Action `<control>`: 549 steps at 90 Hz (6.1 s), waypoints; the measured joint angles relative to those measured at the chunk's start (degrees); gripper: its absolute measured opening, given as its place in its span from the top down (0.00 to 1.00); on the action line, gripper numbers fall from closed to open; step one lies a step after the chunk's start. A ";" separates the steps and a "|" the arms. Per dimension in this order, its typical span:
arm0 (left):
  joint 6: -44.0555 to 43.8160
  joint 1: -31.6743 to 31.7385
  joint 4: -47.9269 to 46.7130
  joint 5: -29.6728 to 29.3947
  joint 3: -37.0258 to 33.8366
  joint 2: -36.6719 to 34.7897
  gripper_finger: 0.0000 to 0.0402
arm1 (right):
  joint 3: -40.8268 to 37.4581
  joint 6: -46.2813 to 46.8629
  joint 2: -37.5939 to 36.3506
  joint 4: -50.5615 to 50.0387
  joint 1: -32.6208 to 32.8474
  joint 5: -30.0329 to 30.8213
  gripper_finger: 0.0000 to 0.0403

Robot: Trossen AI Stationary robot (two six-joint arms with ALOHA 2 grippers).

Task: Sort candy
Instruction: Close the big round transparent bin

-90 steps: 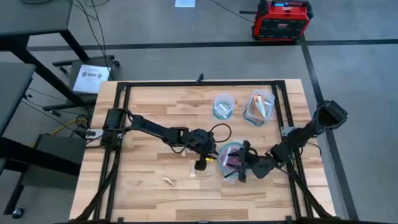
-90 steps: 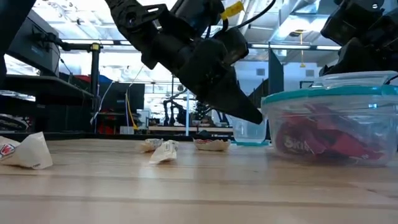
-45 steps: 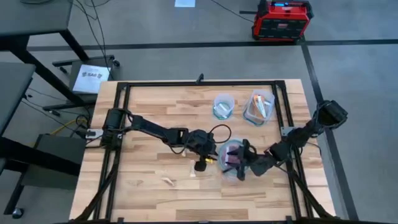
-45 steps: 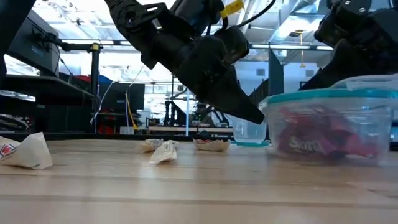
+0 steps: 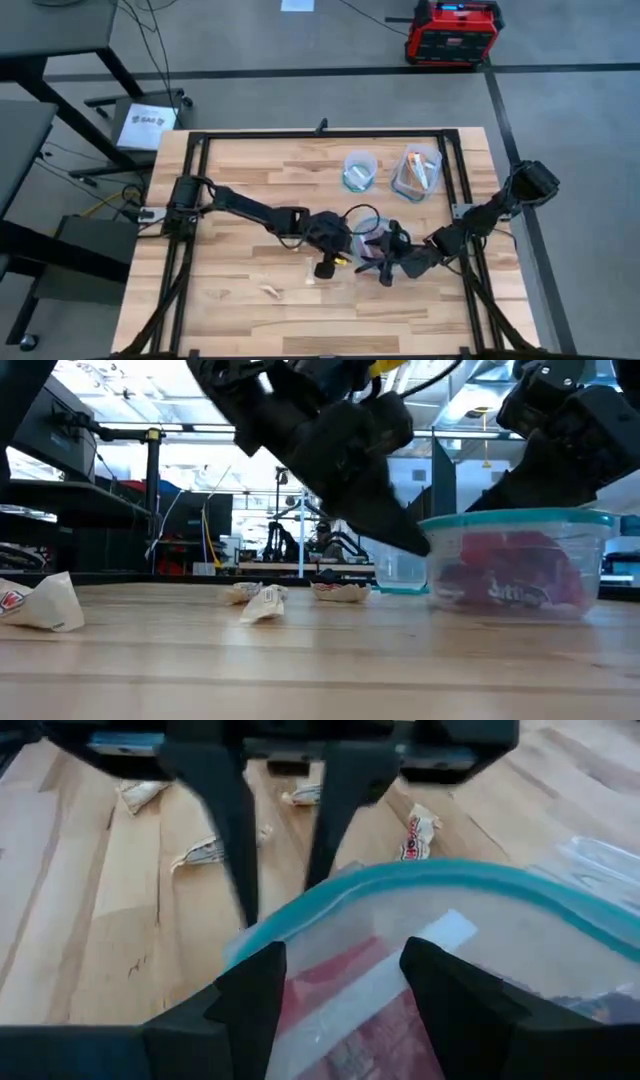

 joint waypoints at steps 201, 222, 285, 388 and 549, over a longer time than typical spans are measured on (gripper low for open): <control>8.84 5.39 -9.54 -0.87 7.15 0.32 0.77 | 7.63 23.46 6.05 -26.95 3.22 15.19 0.50; 7.15 4.71 -4.84 -0.02 7.00 3.07 0.77 | 7.56 21.92 6.11 -25.88 2.58 14.69 0.50; 12.56 4.42 -11.06 -5.90 14.58 1.23 0.77 | 12.17 23.76 -11.10 -39.46 7.06 -2.44 0.50; 11.29 -0.17 -15.98 -8.77 14.45 -1.02 0.77 | 11.95 27.87 -10.55 -45.24 9.44 7.21 0.55; 7.93 6.07 -2.71 2.70 11.74 4.68 0.77 | 11.76 33.68 9.60 -35.22 8.77 19.33 0.55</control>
